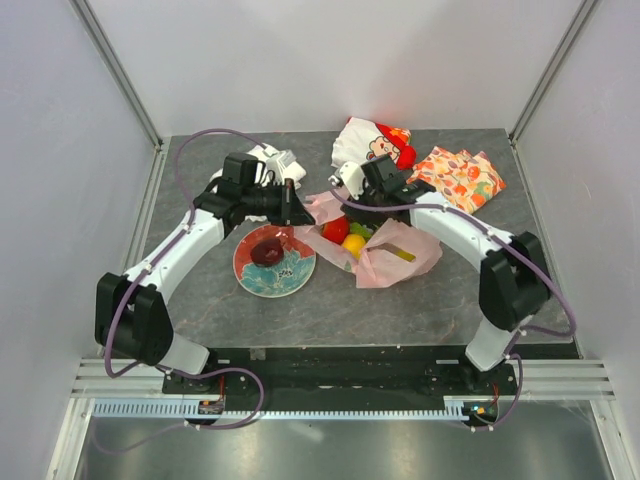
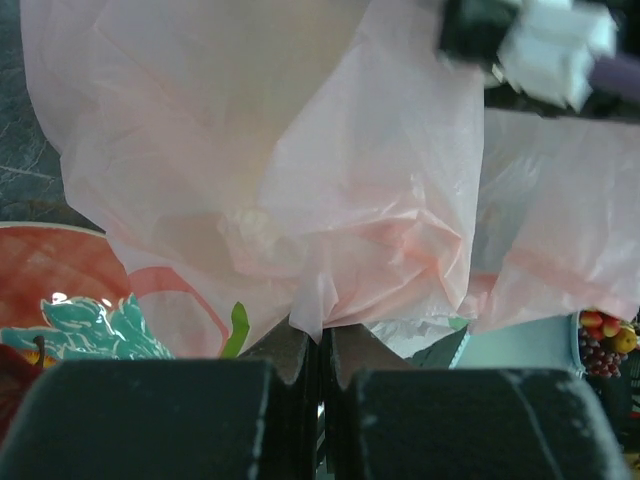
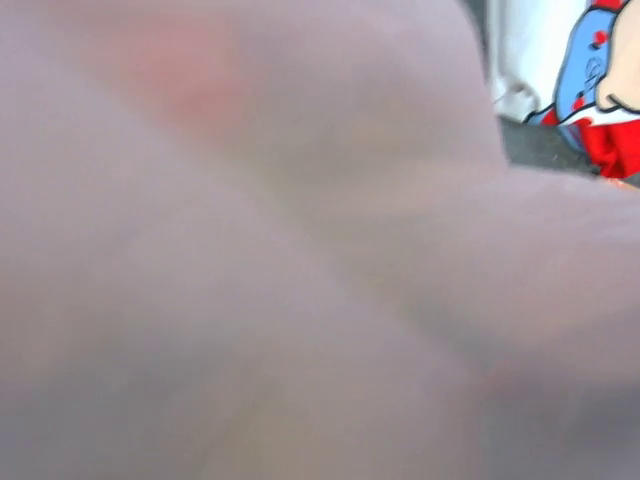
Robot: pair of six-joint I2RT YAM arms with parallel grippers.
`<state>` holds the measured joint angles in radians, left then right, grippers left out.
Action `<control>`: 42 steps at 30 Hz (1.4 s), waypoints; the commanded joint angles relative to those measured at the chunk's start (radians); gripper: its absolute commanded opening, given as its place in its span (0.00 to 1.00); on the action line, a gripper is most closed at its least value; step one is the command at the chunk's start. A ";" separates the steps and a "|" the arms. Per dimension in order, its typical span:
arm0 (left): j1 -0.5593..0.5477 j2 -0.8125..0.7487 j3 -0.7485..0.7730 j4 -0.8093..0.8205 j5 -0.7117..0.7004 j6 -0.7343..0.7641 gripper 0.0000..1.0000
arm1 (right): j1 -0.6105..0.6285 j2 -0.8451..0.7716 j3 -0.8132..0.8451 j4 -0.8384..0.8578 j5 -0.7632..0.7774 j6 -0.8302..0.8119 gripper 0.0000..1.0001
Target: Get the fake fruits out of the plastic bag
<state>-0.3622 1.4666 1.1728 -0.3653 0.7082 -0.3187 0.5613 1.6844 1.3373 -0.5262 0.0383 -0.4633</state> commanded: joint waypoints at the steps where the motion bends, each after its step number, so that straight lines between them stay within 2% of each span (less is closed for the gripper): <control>1: -0.011 0.009 0.044 0.012 -0.006 0.050 0.02 | -0.012 0.148 0.147 0.074 0.092 0.084 0.78; 3: -0.014 0.015 0.048 0.012 -0.003 0.050 0.02 | -0.015 0.240 0.216 0.074 0.118 0.091 0.82; 10: -0.020 0.040 0.077 0.012 -0.007 0.055 0.02 | -0.070 0.443 0.352 0.071 0.136 0.097 0.81; 13: -0.021 0.047 0.088 0.014 -0.010 0.056 0.02 | -0.090 0.494 0.384 0.068 0.153 0.072 0.73; 14: -0.023 0.049 0.093 0.014 -0.013 0.056 0.02 | -0.093 0.497 0.387 0.068 0.144 0.066 0.61; 17: -0.024 0.057 0.106 0.017 -0.021 0.059 0.02 | -0.106 0.447 0.391 0.055 0.097 0.051 0.45; 20: -0.027 0.073 0.131 0.022 -0.027 0.059 0.02 | -0.107 0.365 0.440 -0.026 0.039 0.054 0.36; 27: -0.041 0.115 0.201 0.028 -0.090 0.055 0.02 | -0.112 0.157 0.455 -0.291 -0.306 0.012 0.36; 30: -0.046 0.139 0.257 0.032 -0.092 0.049 0.01 | -0.112 0.071 0.412 -0.337 -0.395 -0.008 0.36; 34: -0.047 0.182 0.352 0.035 -0.101 0.047 0.02 | -0.112 0.002 0.362 -0.357 -0.458 0.012 0.34; 42: -0.047 0.261 0.456 0.017 -0.139 0.053 0.02 | -0.115 -0.083 0.414 -0.393 -0.520 0.015 0.30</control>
<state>-0.4061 1.6939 1.5677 -0.3645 0.5995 -0.3012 0.4473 1.6760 1.7226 -0.9089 -0.3859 -0.4454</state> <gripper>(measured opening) 0.025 0.347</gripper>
